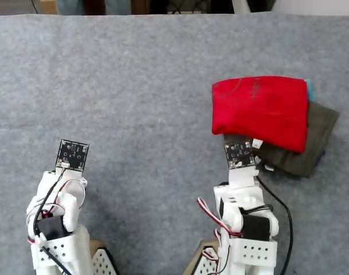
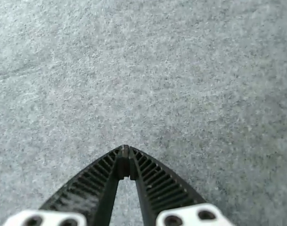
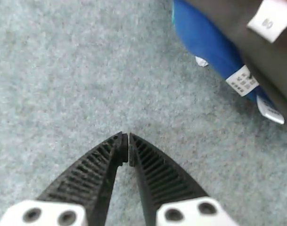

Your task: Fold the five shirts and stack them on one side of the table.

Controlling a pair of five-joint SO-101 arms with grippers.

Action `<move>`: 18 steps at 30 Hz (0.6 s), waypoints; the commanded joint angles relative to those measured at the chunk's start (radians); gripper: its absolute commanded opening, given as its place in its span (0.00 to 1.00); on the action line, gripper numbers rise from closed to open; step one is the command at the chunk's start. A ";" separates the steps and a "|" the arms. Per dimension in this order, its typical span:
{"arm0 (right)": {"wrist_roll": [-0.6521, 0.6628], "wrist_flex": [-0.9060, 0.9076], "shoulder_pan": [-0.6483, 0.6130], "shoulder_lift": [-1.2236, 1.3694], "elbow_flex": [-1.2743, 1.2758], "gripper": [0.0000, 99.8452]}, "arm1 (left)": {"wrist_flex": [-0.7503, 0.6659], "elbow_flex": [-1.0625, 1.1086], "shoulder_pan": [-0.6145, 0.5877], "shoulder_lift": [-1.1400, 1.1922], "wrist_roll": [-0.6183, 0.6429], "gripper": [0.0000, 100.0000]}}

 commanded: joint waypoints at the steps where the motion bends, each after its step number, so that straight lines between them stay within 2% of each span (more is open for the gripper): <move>1: 0.006 0.009 -0.014 -0.082 -0.008 0.02 | 0.002 0.016 0.002 -0.008 -0.005 0.03; 18: 0.006 0.009 -0.014 -0.081 -0.008 0.02 | 0.002 0.016 0.002 -0.008 -0.005 0.03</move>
